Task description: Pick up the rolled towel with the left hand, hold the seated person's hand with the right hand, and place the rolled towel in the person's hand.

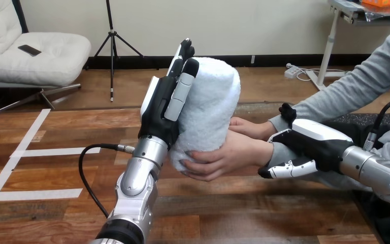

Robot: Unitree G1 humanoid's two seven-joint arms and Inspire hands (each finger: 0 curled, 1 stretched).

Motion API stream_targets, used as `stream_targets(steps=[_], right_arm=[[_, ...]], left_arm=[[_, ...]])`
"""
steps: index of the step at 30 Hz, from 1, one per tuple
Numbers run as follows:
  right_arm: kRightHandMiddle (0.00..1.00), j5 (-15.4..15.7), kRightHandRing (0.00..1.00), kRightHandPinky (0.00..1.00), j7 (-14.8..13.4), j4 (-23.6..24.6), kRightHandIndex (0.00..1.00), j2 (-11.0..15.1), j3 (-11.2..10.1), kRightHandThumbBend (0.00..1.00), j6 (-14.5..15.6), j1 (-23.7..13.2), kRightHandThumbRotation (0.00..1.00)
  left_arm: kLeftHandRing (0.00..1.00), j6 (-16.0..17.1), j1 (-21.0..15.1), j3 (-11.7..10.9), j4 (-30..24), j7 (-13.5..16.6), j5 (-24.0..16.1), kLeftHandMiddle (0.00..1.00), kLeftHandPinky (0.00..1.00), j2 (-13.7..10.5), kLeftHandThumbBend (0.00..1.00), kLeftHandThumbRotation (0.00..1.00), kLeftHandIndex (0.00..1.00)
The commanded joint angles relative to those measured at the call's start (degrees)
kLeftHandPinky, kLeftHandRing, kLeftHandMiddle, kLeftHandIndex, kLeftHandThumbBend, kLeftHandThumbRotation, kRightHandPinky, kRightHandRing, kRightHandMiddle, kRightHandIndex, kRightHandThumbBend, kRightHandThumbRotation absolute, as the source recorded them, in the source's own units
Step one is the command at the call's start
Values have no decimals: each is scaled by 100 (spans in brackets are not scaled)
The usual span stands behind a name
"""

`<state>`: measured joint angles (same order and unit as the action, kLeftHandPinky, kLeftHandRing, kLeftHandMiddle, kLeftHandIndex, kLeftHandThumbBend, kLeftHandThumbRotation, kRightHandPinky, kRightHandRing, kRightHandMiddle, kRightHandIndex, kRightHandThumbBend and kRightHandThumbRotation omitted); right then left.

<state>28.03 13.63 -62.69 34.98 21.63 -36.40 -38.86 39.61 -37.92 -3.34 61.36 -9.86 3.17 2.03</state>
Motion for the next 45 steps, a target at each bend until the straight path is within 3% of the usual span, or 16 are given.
stream_targets(steps=[1, 27, 34, 40, 45], right_arm=[[73, -73, 72, 65, 12, 258, 74, -74, -116, 76, -27, -288, 69], [73, -230, 72, 66, 118, 286, 74, -113, -163, 78, 29, -221, 72], [74, -325, 73, 66, 151, 328, 75, -132, -221, 81, 97, -170, 79], [76, -599, 75, 67, 264, 333, 77, -193, -357, 88, 141, -99, 91], [77, -1001, 76, 69, 365, 359, 78, -295, -623, 90, 117, 22, 97]], left_arm=[[100, -43, -45, 4, -329, 81, -66, 98, 100, -38, 100, 90, 94], [98, -204, 160, 12, -740, 82, -31, 96, 97, -10, 97, 92, 91], [98, -261, 253, 28, -888, 109, -50, 96, 98, -7, 97, 92, 91], [98, -285, 371, 42, -1079, 146, -67, 96, 98, -2, 94, 94, 91], [97, -323, 539, 46, -1362, 219, -78, 96, 97, 10, 92, 96, 91]])
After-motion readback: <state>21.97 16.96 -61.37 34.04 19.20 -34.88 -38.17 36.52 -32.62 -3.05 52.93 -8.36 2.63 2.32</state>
